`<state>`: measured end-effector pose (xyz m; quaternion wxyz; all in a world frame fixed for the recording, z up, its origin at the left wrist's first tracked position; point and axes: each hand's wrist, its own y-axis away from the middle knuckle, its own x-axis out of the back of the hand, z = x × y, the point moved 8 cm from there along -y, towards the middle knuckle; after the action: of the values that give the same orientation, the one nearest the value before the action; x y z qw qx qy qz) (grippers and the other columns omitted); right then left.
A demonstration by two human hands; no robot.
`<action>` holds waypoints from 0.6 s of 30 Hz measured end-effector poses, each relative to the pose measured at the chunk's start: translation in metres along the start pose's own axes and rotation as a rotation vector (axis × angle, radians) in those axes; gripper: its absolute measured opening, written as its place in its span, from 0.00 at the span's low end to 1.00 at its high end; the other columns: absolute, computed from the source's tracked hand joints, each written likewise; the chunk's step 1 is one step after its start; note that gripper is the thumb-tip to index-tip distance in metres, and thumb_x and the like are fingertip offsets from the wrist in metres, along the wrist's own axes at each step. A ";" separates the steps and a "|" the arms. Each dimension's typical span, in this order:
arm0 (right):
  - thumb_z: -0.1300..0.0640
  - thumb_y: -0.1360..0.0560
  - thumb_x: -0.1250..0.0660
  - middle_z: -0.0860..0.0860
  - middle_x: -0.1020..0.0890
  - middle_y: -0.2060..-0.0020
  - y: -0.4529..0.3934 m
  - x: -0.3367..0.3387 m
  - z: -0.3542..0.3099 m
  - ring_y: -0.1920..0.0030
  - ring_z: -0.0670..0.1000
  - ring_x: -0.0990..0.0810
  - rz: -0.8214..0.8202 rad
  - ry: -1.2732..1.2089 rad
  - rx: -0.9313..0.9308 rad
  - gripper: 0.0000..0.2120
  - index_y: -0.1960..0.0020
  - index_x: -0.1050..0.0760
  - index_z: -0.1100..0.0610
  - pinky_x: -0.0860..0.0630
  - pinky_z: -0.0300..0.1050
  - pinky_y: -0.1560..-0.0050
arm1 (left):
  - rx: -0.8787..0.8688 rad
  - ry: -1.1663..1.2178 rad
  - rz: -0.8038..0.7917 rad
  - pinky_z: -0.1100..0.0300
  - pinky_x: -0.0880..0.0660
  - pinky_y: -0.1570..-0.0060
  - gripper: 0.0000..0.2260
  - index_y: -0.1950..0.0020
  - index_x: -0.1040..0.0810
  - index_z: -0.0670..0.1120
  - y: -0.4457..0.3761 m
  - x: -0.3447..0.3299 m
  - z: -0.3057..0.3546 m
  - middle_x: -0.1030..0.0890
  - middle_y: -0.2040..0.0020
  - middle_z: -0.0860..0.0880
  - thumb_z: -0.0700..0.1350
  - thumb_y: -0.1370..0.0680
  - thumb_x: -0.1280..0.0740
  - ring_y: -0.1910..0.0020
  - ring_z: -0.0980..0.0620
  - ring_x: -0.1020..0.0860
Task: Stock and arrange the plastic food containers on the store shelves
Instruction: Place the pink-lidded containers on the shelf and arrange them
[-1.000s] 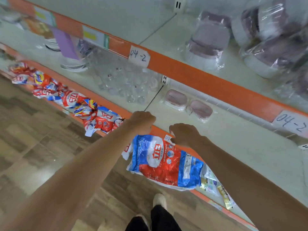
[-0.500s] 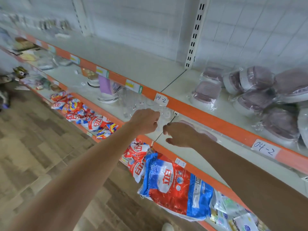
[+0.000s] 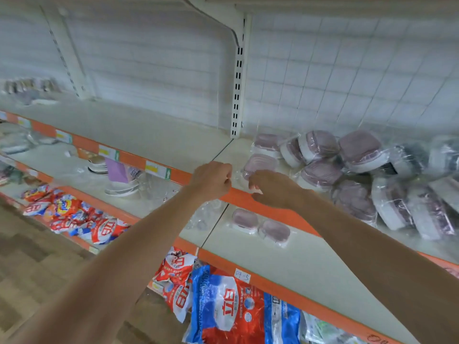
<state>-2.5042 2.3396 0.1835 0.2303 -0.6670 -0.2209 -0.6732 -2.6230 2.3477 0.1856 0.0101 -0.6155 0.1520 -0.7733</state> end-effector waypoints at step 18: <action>0.56 0.24 0.39 0.54 0.29 0.38 -0.050 0.006 0.132 0.35 0.55 0.32 0.057 -0.009 -0.251 0.19 0.33 0.31 0.57 0.30 0.49 0.42 | 0.151 -0.018 -0.339 0.50 0.34 0.40 0.36 0.29 0.40 0.44 -0.115 -0.067 0.032 0.34 0.33 0.43 0.61 0.29 0.33 0.33 0.41 0.34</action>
<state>-2.4296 2.4592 0.1915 0.1630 -0.6997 -0.1168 -0.6857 -2.5564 2.4640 0.1563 -0.0727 -0.6366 -0.0124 -0.7677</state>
